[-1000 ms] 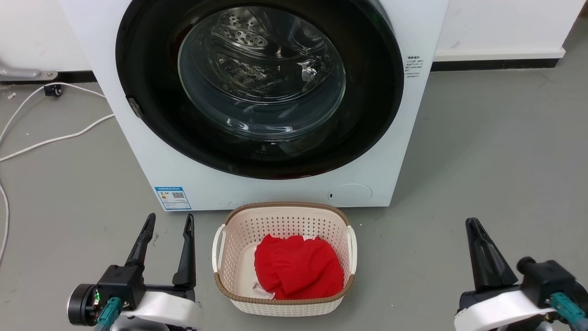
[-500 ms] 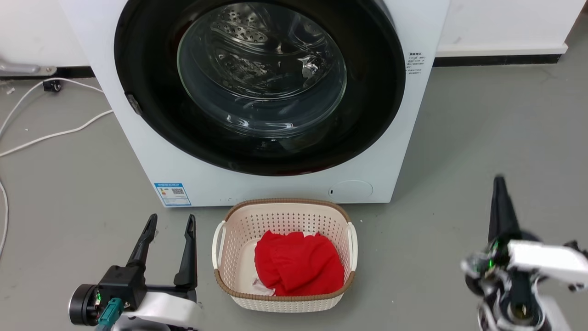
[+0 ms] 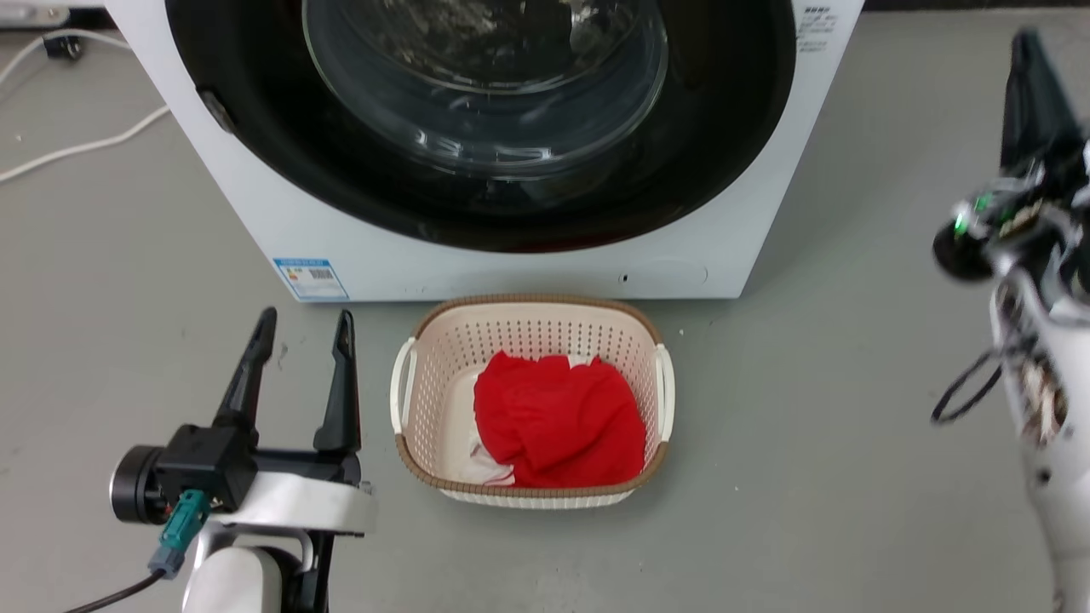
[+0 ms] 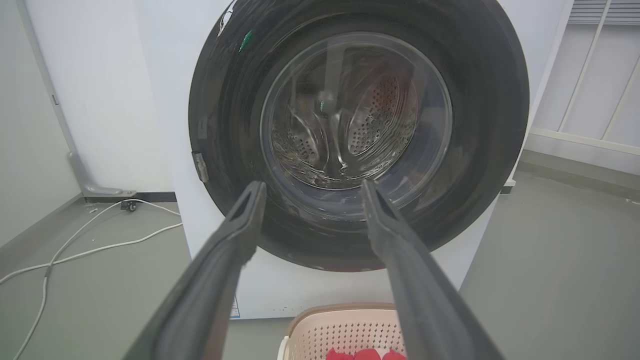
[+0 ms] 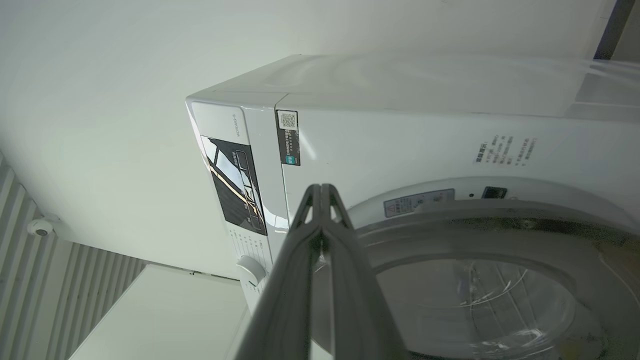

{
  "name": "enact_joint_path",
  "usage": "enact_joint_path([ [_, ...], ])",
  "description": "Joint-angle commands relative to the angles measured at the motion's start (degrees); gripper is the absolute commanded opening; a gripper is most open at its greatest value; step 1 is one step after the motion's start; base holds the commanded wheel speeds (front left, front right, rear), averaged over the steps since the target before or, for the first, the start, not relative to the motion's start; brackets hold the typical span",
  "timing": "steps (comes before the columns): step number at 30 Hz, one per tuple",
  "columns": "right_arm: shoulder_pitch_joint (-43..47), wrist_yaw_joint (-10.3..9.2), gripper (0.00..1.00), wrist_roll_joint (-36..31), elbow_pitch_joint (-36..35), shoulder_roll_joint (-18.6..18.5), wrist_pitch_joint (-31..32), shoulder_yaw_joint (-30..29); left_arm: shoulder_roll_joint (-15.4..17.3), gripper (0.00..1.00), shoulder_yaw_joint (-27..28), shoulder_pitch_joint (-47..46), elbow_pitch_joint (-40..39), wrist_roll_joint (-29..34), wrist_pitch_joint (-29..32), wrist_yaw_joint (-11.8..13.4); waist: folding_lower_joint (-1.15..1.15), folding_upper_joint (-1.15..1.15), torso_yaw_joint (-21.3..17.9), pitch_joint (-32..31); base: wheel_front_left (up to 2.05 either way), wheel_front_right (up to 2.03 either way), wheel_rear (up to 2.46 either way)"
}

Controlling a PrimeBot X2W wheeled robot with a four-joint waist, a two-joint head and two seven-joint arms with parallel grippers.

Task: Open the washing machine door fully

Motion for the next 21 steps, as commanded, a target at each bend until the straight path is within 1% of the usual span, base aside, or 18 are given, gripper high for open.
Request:
enact_joint_path([
  [1, -4.7, -0.02, 0.0, 0.25, 3.37, -1.18, 1.6, 1.38, 0.14, 1.0, -0.01, -1.34, -0.6, -0.08, -0.29, -0.07, -0.01, 0.0, 0.67, 2.16, 0.0, 0.0, 0.0],
  [3, -10.3, -0.01, 0.0, -0.76, 7.93, -2.87, 3.43, 3.88, 0.18, 1.0, -0.16, -2.33, -1.18, 0.0, -0.29, -0.09, -0.01, 0.0, 0.98, 3.6, 0.0, 0.0, 0.0],
  [4, -15.76, -0.02, 0.0, -1.59, 12.82, -3.67, 5.92, 6.65, 0.36, 1.0, -0.36, -3.49, -1.82, 0.09, -0.29, -0.11, -0.01, 0.0, 1.31, 5.01, 0.0, 0.0, 0.0],
  [8, -25.99, -0.02, 0.0, -3.89, 21.91, -4.36, 11.82, 12.46, 0.7, 1.0, -0.71, -5.68, -2.63, -0.22, -0.29, -0.13, -0.01, 0.0, 1.89, 7.71, 0.0, 0.0, 0.0],
  [13, -35.68, -0.02, 0.0, -7.09, 31.51, -2.94, 17.18, 18.14, 1.13, 1.0, -1.46, -7.73, -3.35, -0.58, -0.29, -0.15, -0.01, 0.0, 2.29, 10.64, 0.0, 0.0, 0.0],
  [17, -41.97, -0.02, 0.0, -9.62, 38.23, -1.74, 19.22, 21.19, 1.65, 1.0, -2.1, -9.07, -3.56, -0.9, -0.29, -0.15, -0.01, 0.0, 2.63, 12.68, 0.0, 0.0, 0.0],
  [18, -41.97, -0.02, 0.0, -9.62, 38.23, -1.74, 19.22, 21.19, 1.65, 1.0, -2.1, -9.07, -3.56, -0.9, -0.29, -0.15, -0.01, 0.0, 2.63, 12.68, 0.0, 0.0, 0.0],
  [21, -45.59, -0.02, 0.0, -11.47, 41.77, -0.83, 20.81, 23.13, 2.03, 1.0, -2.42, -9.96, -3.78, -1.02, -0.29, -0.15, -0.01, 0.0, 2.94, 14.04, 0.0, 0.0, 0.0],
])
